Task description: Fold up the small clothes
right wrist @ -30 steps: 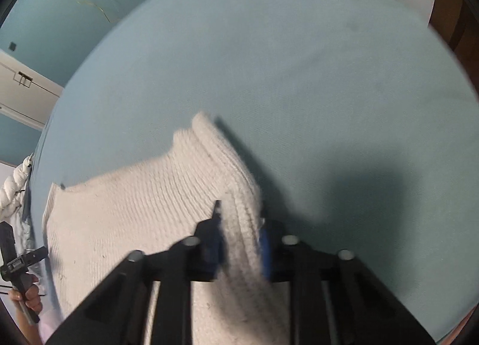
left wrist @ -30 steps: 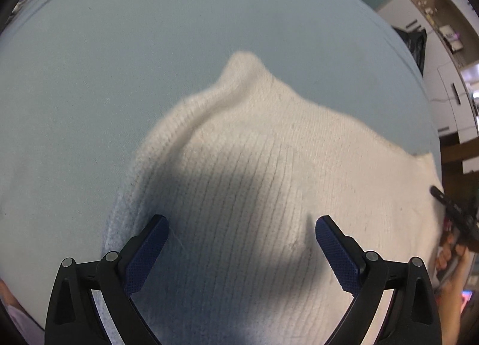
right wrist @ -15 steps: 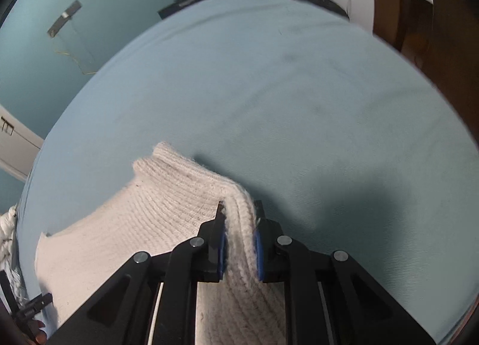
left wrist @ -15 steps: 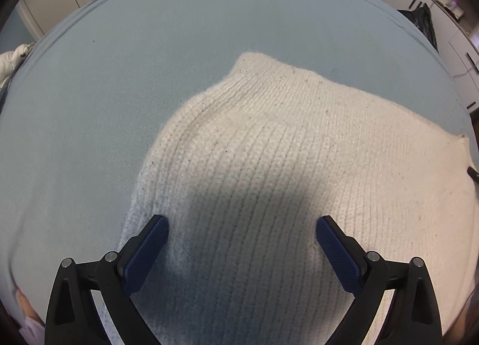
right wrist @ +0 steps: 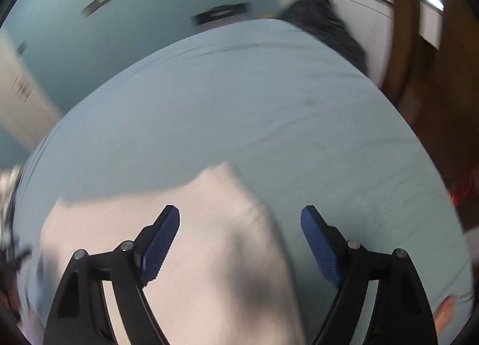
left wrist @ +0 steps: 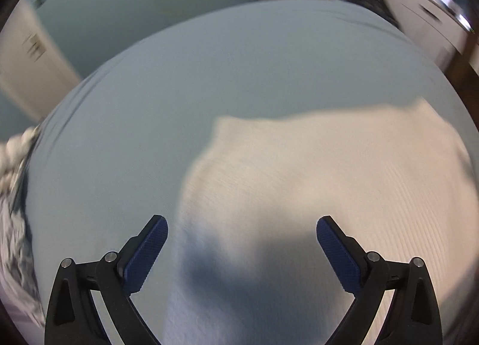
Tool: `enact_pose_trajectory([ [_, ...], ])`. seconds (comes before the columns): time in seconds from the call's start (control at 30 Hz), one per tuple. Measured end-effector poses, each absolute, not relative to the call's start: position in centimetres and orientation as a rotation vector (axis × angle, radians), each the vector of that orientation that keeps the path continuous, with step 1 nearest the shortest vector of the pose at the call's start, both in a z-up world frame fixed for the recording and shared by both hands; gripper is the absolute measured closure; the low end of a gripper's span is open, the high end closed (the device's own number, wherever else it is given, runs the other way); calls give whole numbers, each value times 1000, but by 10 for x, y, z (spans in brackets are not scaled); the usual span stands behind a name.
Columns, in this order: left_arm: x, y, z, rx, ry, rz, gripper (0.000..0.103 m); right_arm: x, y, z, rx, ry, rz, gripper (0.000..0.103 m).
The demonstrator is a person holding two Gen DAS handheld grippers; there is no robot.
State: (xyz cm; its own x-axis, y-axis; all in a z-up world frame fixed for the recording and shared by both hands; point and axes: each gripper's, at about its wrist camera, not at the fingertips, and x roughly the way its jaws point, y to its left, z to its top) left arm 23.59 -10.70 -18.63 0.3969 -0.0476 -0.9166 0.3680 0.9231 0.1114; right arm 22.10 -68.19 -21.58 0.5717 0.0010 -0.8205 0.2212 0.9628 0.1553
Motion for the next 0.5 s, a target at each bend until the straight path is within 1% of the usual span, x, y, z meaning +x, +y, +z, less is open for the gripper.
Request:
enact_pose_trajectory([
  [0.1, 209, -131, -198, 330, 1187, -423, 2, 185, -643, -197, 184, 1013, 1, 22],
  [0.13, 200, -141, -205, 336, 1201, -459, 2, 171, -630, -195, 170, 1024, 41, 18],
  [0.17, 191, -149, -216, 352, 1223, -486, 2, 154, -611, -196, 155, 1036, 92, 8],
  [0.2, 183, -155, -233, 361, 1260, -500, 2, 144, -610, -201, 149, 1045, 112, 4],
  [0.23, 181, -158, -246, 350, 1284, -483, 2, 131, -602, -210, 133, 1065, 138, 3],
  [0.3, 183, -146, -267, 246, 1295, -449, 0, 124, -574, -245, 48, 1160, 202, 3],
  [0.37, 189, -123, -271, 109, 1268, -461, 0, 119, -566, -279, -66, 1233, 195, 3],
  [0.43, 194, -118, -269, 104, 1243, -442, 0, 112, -582, -294, -43, 1217, 208, 3],
  [0.5, 200, -115, -264, 109, 1243, -411, 0, 107, -613, -286, -7, 1177, 171, 4],
])
